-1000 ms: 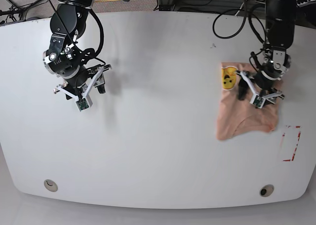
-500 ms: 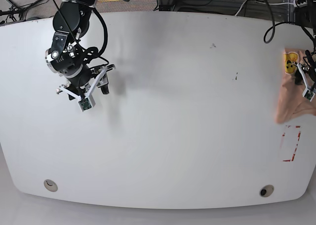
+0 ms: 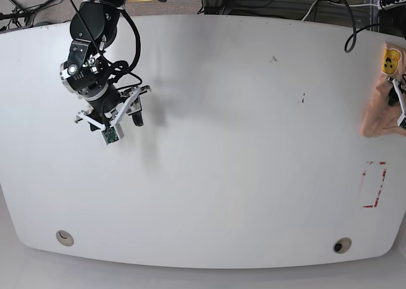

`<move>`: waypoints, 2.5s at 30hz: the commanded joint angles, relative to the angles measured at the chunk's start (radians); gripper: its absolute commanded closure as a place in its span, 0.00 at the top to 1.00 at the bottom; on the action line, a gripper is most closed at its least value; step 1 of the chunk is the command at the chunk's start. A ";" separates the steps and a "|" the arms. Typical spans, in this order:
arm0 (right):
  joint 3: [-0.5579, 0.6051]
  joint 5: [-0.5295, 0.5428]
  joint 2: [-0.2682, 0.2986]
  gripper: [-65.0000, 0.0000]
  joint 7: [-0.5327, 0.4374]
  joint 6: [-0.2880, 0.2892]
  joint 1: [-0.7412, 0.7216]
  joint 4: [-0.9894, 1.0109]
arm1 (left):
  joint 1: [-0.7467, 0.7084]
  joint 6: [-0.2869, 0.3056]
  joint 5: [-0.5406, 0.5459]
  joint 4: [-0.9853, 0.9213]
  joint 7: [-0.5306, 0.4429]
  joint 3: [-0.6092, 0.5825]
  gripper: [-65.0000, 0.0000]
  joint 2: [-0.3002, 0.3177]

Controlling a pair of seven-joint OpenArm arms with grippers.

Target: Fold the T-shirt properly

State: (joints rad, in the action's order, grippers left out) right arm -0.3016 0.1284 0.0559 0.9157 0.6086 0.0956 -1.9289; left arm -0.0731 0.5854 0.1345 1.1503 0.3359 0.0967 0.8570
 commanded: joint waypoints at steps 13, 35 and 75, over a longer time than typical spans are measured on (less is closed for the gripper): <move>-0.006 0.004 0.022 0.50 -0.160 -0.005 0.072 -0.008 | -0.008 -0.008 0.011 0.248 -0.021 0.068 0.56 -0.103; -0.006 0.004 0.092 0.50 -0.458 -0.006 0.304 -0.010 | -0.238 -0.149 -0.095 0.656 -0.197 0.143 0.56 -0.628; -0.012 0.116 0.043 0.30 -0.746 -0.005 1.025 -0.028 | -1.140 -0.149 -0.091 0.735 -0.352 0.107 0.56 -0.775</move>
State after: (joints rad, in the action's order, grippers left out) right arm -0.3202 0.2333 0.0952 0.1864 0.6018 1.1007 -1.9667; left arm -1.1942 0.4408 0.0319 1.9026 0.0051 0.1997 0.0757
